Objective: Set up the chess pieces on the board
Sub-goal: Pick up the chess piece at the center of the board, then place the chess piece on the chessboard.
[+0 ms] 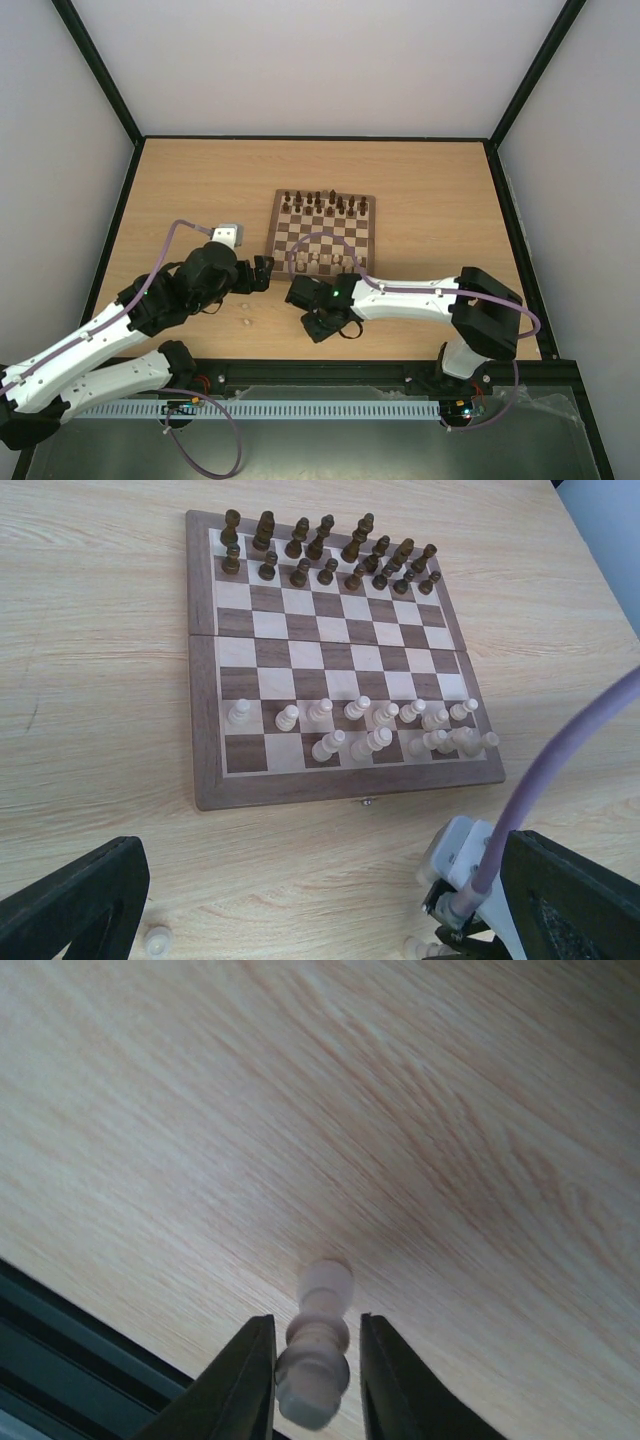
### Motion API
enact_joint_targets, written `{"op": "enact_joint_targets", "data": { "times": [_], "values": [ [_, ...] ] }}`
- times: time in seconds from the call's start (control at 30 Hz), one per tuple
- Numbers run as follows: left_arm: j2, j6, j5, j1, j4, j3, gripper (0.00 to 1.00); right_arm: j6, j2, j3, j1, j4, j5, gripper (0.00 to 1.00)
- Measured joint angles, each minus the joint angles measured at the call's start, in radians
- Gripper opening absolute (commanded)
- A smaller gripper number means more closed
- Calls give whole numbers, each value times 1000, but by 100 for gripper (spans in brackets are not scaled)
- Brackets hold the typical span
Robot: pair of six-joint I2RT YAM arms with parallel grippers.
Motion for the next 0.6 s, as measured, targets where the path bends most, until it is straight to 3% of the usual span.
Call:
{"op": "enact_joint_targets", "data": {
  "times": [0.13, 0.43, 0.6],
  "values": [
    [-2, 0, 0, 0, -2, 0, 99, 13, 10, 5, 0, 3, 5, 5],
    [1, 0, 1, 0, -2, 0, 99, 2, 3, 94, -25, -71, 67, 7],
    [6, 0, 1, 0, -1, 0, 99, -51, -27, 191, -153, -104, 86, 7]
  ]
}}
